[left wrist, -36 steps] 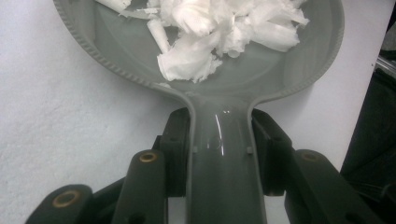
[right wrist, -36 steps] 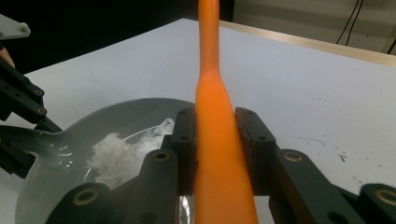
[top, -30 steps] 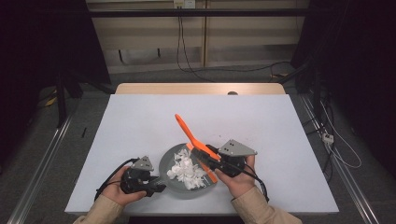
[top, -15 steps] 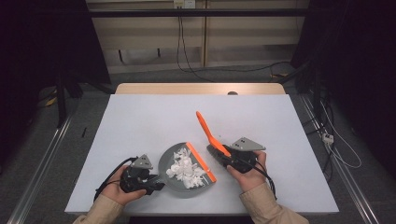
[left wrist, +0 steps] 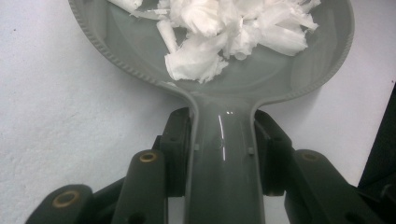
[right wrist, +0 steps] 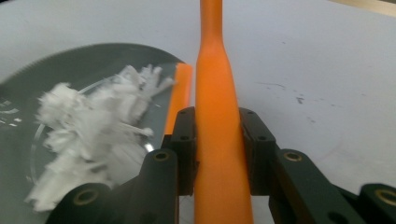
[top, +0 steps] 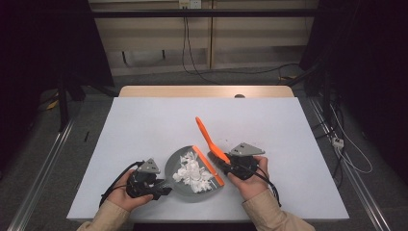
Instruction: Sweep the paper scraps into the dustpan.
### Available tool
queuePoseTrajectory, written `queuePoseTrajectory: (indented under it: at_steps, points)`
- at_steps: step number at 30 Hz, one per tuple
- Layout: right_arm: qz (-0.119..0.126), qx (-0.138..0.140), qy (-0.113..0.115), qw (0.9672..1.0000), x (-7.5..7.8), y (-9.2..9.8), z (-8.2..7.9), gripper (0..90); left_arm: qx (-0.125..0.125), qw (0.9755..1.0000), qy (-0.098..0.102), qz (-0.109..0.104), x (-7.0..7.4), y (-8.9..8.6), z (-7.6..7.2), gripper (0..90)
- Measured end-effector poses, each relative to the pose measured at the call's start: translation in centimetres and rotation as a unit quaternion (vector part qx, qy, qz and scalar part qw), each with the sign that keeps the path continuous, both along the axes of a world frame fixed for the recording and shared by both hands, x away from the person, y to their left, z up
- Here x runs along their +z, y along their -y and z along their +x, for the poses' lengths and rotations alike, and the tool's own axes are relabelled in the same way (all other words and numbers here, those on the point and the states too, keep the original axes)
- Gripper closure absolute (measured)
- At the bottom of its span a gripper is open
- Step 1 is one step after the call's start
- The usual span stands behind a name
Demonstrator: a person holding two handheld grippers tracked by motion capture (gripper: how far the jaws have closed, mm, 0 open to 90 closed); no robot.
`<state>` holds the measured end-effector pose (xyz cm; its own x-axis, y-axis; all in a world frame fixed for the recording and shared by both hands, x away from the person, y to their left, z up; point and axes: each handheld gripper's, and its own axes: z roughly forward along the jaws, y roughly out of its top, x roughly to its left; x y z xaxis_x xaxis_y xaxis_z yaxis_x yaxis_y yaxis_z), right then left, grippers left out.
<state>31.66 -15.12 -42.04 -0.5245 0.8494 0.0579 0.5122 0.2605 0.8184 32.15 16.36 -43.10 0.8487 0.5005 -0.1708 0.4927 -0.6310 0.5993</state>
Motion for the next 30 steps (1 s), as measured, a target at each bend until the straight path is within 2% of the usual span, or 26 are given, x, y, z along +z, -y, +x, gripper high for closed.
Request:
queuePoseTrajectory:
  at_steps: [1,2,4,6,9,16,19,21,23,27,30]
  points:
    - [0.022,0.004,-0.005,0.9997,-0.1,-0.2,0.0,71.4,0.0,1.0,-0.001,-0.001,0.0,0.0,0.0,62.3]
    - [0.029,0.01,-0.008,0.9995,-0.1,-0.5,0.0,71.3,-0.001,1.0,-0.001,0.0,0.0,0.0,0.0,62.4]
    - [0.018,0.007,0.007,0.9998,0.0,-1.1,-0.1,71.3,-0.001,1.0,0.0,0.0,0.0,0.0,0.0,62.3]
    - [0.049,0.014,0.002,0.9987,0.2,-1.4,0.0,71.4,0.0,1.0,0.0,-0.001,0.0,-0.1,0.0,62.3]
    - [0.044,0.017,0.011,0.9988,0.4,-2.1,-0.2,71.3,0.0,1.0,0.001,-0.001,0.0,0.0,0.0,62.3]
    - [0.066,0.026,0.03,0.997,1.3,-2.7,-0.4,71.3,0.001,1.0,0.004,-0.002,-0.1,0.0,-0.1,62.2]
    - [0.057,0.031,0.03,0.9974,1.1,-3.0,-0.4,71.3,0.0,1.0,0.007,-0.003,-0.1,-0.1,-0.2,62.2]
    - [0.057,0.028,0.031,0.9975,1.0,-2.9,-0.2,71.3,-0.001,1.0,0.008,-0.003,-0.1,0.0,-0.2,61.7]
    - [0.061,0.018,0.042,0.9971,1.1,-2.3,0.0,71.3,0.001,0.9999,0.006,-0.01,-0.2,0.0,-0.3,59.4]
    - [0.068,0.007,0.046,0.9966,1.5,-1.0,0.3,71.3,-0.007,0.9999,0.007,-0.003,0.0,0.1,-0.4,53.9]
    - [0.072,0.001,0.044,0.9965,1.5,-0.4,0.4,71.3,-0.006,0.9999,0.008,0.001,0.2,0.2,-0.4,53.2]
